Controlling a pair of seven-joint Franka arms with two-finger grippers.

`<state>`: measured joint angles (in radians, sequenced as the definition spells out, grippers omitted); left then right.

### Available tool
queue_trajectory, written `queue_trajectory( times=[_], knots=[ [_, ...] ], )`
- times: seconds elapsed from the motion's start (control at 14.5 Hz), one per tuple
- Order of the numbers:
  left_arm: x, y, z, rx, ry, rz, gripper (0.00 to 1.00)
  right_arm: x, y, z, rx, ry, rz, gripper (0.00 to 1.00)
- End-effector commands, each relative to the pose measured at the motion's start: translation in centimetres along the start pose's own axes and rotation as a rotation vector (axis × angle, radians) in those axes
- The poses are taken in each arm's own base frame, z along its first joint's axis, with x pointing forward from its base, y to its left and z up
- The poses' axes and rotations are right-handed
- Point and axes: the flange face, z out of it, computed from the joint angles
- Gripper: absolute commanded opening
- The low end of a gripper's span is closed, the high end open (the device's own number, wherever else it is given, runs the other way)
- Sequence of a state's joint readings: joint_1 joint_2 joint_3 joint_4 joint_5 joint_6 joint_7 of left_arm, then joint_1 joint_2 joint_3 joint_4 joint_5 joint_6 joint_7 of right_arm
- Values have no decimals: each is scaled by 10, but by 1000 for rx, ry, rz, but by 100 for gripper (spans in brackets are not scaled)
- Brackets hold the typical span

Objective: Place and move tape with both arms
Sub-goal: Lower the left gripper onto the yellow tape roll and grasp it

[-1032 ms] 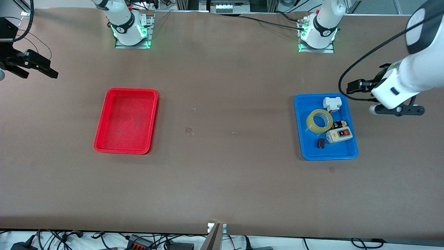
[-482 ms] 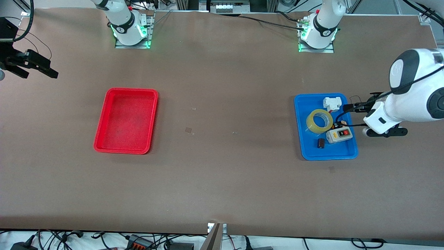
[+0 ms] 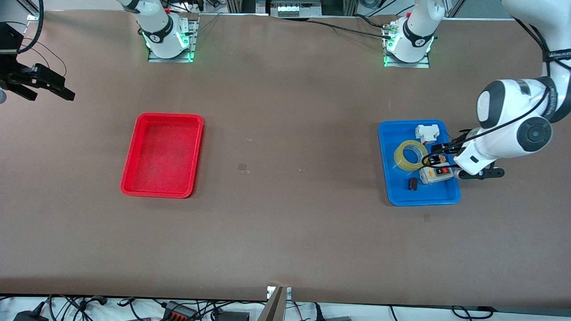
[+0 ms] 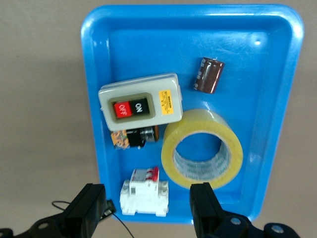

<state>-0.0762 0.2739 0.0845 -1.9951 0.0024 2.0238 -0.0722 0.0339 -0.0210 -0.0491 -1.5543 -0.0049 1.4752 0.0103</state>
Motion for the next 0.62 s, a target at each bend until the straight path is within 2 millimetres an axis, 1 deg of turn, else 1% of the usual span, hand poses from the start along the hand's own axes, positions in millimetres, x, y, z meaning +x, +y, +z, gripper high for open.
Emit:
queue_trajectory(
  times=[0.0, 0.14, 0.41, 0.55],
  knots=[
    [-19, 2, 24, -9, 39, 5, 100, 0, 0, -4, 3, 6, -12, 99],
    [-20, 2, 40, -9, 48, 0, 100, 0, 0, -3, 3, 4, -12, 99],
    [-17, 7, 53, -18, 40, -1, 100, 0, 0, -3, 3, 4, -10, 98],
    [-14, 10, 66, -15, 24, 1, 100, 1, 0, -2, 3, 3, -7, 98]
  ],
)
